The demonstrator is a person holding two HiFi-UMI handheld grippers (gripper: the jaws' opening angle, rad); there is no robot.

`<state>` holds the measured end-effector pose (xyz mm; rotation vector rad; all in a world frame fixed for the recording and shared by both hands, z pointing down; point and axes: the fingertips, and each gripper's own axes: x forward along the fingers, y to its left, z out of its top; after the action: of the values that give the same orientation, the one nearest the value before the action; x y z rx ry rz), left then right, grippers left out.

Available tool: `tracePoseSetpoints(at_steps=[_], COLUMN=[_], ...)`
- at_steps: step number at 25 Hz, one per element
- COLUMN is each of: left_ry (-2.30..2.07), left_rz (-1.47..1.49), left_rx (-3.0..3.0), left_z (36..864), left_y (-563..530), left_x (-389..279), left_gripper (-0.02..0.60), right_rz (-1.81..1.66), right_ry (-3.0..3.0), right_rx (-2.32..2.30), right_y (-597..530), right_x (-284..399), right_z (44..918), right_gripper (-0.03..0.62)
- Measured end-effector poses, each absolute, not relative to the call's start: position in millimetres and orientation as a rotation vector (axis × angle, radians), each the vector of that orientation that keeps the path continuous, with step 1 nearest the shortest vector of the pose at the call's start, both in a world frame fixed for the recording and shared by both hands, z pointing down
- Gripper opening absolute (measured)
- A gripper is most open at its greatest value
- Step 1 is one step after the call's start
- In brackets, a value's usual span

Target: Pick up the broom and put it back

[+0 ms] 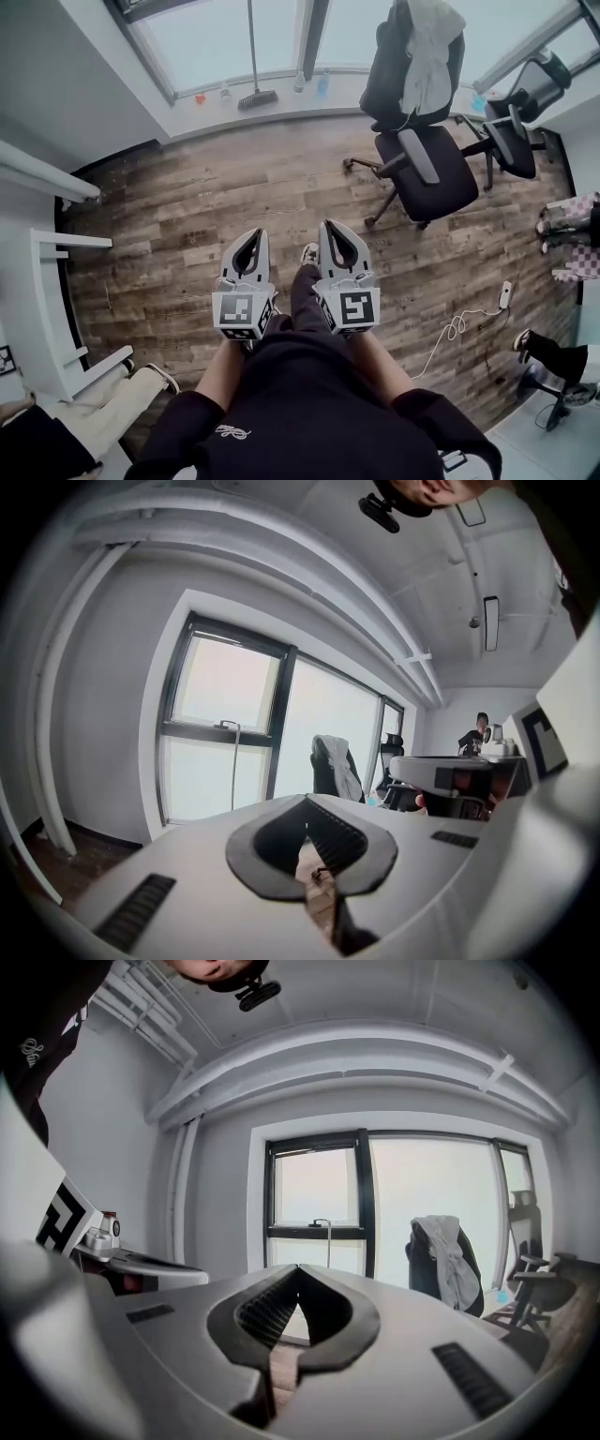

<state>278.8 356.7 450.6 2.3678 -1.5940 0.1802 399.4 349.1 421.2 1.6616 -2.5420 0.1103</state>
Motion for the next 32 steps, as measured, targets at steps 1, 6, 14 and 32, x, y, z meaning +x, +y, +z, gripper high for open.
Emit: tracePoseSetpoints(at_steps=[1, 6, 14, 32], left_ry=[-1.602, -1.627, -1.615, -1.712], left_rz=[0.191, 0.220, 0.330, 0.288], left_rx=[2.365, 2.338, 2.252, 2.140], left_z=[452, 446, 467, 495], left_y=[345, 278, 211, 78], left_x=[279, 286, 316, 252], left_gripper=[0.002, 0.002, 0.002, 0.002], right_rz=[0.119, 0.143, 0.157, 0.137], right_ry=[-2.544, -2.587, -2.584, -2.592], right_rx=[1.659, 1.616, 1.562, 1.432], right_y=[336, 266, 173, 38], right_x=[403, 411, 453, 390], right_z=[423, 420, 433, 458], right_gripper=[0.021, 0.021, 0.021, 0.021])
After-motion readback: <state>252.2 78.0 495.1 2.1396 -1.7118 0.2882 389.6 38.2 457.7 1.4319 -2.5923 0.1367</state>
